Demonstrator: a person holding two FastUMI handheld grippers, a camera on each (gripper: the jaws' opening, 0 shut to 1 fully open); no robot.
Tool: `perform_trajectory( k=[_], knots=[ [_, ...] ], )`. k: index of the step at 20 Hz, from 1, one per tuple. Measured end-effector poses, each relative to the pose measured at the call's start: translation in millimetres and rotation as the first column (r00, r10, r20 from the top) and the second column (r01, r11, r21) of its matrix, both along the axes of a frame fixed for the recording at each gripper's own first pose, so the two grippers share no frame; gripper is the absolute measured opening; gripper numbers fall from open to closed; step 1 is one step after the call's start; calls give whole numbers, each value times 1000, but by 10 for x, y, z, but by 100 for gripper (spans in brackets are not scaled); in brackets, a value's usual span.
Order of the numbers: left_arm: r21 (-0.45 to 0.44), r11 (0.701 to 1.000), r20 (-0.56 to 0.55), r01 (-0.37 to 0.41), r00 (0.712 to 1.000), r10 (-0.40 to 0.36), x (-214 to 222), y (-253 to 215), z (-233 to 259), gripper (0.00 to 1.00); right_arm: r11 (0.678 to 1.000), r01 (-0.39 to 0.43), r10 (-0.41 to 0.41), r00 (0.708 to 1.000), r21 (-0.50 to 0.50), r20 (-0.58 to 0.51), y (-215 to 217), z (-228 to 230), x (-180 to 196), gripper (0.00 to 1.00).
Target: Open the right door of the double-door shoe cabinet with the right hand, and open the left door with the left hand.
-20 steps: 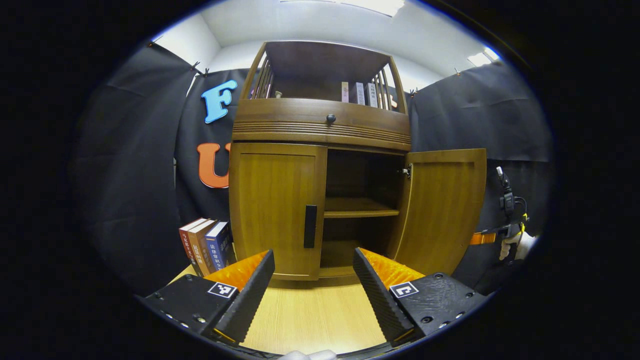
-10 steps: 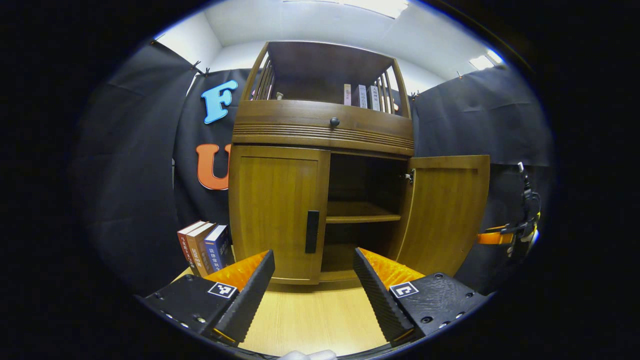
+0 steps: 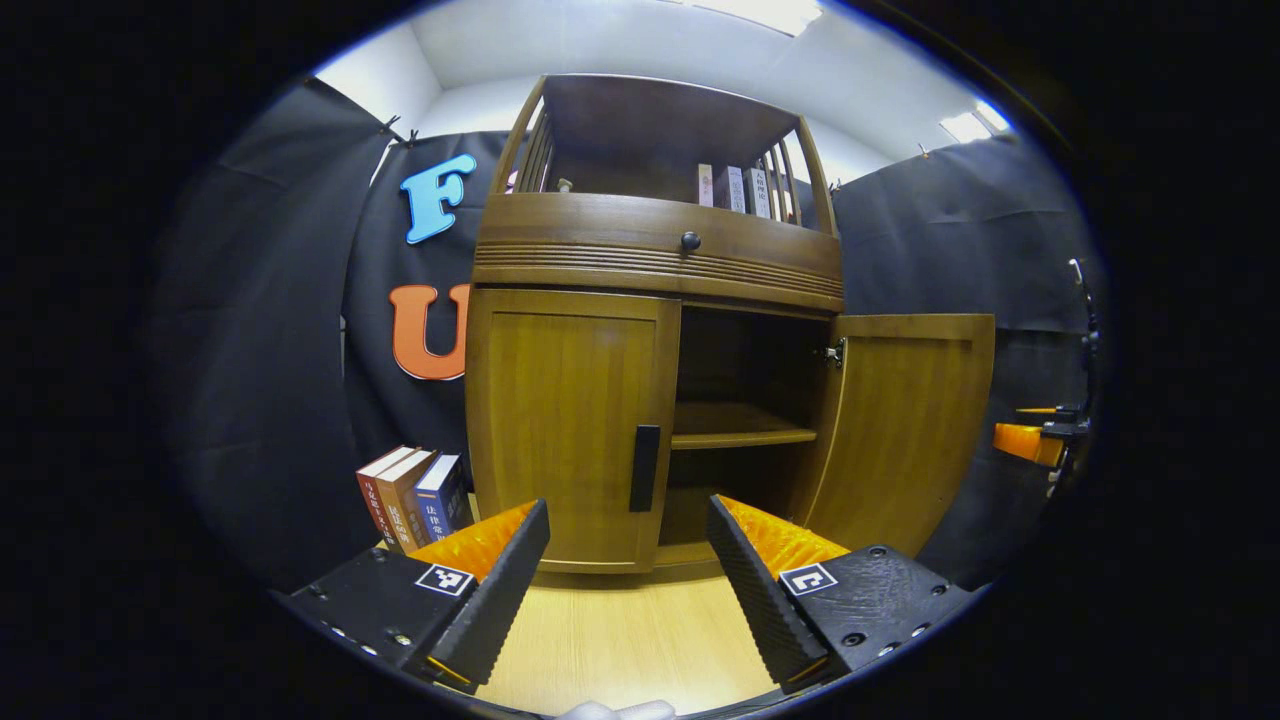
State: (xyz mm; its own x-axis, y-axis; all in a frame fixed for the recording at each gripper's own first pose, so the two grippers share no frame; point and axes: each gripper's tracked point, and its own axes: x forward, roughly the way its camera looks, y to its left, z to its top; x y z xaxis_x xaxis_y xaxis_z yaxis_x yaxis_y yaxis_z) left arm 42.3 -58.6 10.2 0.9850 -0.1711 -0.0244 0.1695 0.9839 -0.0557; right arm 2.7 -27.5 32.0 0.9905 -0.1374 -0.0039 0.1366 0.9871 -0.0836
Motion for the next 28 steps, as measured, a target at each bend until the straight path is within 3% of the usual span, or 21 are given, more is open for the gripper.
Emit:
perform_trajectory(
  k=[5,7,8,12,21,22,24,25,28],
  knots=[
    [26,999,-7,-20,1000,20,4,271,-102,95,997,53,-53,999,63,-13,542,-285,157,100],
    [29,999,-13,-17,1000,17,30,347,-160,100,995,29,-24,999,92,-47,784,-458,169,100],
    [34,999,-14,-13,1000,14,54,362,-178,95,995,17,-11,998,101,-55,874,-489,179,100],
    [54,998,17,-29,999,28,305,371,-167,95,996,20,-13,997,90,-81,937,-464,233,100],
    [42,999,44,28,999,-30,1627,-210,-405,95,996,59,-49,991,73,-128,979,-399,197,100],
    [43,999,36,29,999,-30,1779,-267,-460,100,996,65,-56,989,68,-133,969,-387,190,100],
    [42,999,24,25,999,-26,2076,-364,-549,95,996,81,-73,987,49,-146,924,-378,170,100],
    [36,999,17,27,999,-28,2188,-413,-604,100,995,85,-79,986,41,-147,915,-358,157,100],
    [36,999,5,30,1000,-30,2495,-513,-689,95,995,93,-88,984,25,-152,909,-353,138,100]
  ],
)
